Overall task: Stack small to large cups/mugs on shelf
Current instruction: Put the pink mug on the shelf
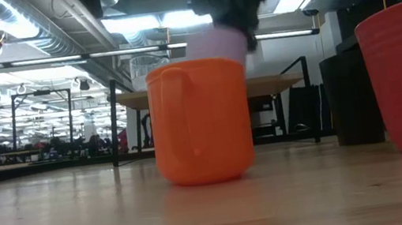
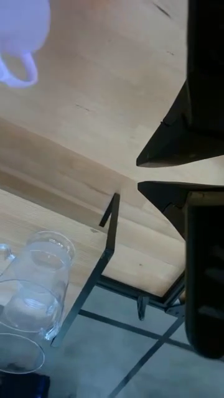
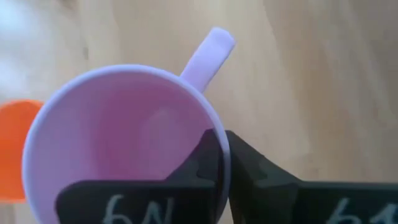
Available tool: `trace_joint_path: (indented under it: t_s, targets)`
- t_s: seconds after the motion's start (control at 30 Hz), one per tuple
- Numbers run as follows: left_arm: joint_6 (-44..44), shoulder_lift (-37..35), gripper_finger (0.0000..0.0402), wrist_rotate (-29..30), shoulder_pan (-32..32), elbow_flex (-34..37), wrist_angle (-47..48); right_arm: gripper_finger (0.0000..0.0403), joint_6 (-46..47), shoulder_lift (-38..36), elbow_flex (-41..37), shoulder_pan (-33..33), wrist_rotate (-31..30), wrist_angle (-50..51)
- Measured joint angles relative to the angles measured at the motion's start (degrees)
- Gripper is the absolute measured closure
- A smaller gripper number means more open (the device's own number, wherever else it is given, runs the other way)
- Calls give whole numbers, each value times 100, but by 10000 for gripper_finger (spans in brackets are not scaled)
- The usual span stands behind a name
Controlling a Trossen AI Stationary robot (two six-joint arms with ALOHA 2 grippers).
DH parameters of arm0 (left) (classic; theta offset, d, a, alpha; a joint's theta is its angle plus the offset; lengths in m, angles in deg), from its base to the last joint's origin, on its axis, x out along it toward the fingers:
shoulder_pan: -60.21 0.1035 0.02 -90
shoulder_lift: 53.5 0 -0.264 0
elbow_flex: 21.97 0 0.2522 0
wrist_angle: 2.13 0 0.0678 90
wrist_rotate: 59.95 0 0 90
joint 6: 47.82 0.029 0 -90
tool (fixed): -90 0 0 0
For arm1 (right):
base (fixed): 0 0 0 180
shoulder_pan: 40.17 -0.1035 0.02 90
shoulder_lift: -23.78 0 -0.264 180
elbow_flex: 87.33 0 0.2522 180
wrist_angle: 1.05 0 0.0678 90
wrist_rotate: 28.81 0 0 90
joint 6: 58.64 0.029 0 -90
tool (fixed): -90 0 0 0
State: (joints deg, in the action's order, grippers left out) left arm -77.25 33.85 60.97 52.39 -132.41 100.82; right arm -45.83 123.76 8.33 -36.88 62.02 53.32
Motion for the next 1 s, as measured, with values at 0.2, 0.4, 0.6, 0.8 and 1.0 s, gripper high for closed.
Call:
trace_joint_path:
  t_s: [0.2,0.4,0.6,0.8,1.0]
  targets:
    - [0,-4,360,0,-24,-2,2,392,-645,-43,1727,17,-997,1393]
    - [0,-4,360,0,-24,-2,-2,392,-1381,-38,2978,382,-2045,1708]
    - [-2,-4,360,0,-24,-2,-23,392,-1717,300,3408,1353,-1737,1657]
    - [-7,-4,360,0,-24,-2,-25,392,-1924,907,3427,2279,-873,1499]
    - [-4,-4,360,0,-17,-2,-27,392,-2084,1245,3428,2658,-404,1098]
